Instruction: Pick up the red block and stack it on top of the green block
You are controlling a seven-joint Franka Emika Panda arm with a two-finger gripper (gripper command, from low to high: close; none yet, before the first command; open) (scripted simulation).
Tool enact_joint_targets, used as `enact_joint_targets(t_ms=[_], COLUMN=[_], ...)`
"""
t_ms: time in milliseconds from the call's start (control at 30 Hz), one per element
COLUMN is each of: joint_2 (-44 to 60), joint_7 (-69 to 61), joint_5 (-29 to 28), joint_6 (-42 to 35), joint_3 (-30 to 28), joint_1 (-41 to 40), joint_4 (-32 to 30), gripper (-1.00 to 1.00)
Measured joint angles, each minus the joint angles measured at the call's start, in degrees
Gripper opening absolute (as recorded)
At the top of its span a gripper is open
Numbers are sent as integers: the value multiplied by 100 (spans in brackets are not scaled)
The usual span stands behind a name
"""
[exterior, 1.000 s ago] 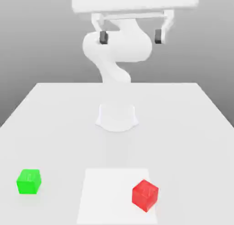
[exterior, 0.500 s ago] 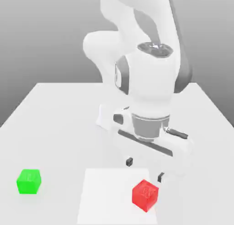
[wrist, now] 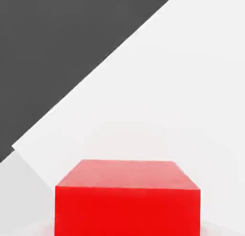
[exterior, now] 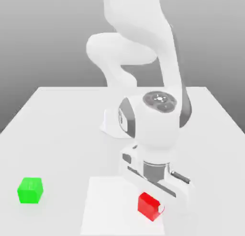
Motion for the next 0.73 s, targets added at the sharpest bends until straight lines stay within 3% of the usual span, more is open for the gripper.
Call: enact_joint_targets(t_ms=[100, 267, 433, 600, 633, 733], joint_2=[-545, -808, -1036, -239, -100, -100], joint_7=[-352, -1173, -2183, -2498, -2511, -2511], joint_5=[392, 638, 888, 986, 1002, 1002], joint_6=[-454, -734, -1030, -323, -190, -190], joint_3=[92, -610, -1397, -1422, -1422, -1422], joint_1=[-165, -1097, -2667, -2889, -2887, -2887], joint_4=[-85, -59, 30, 120, 127, 127], gripper=[-100, -100, -100, -100, 100, 100])
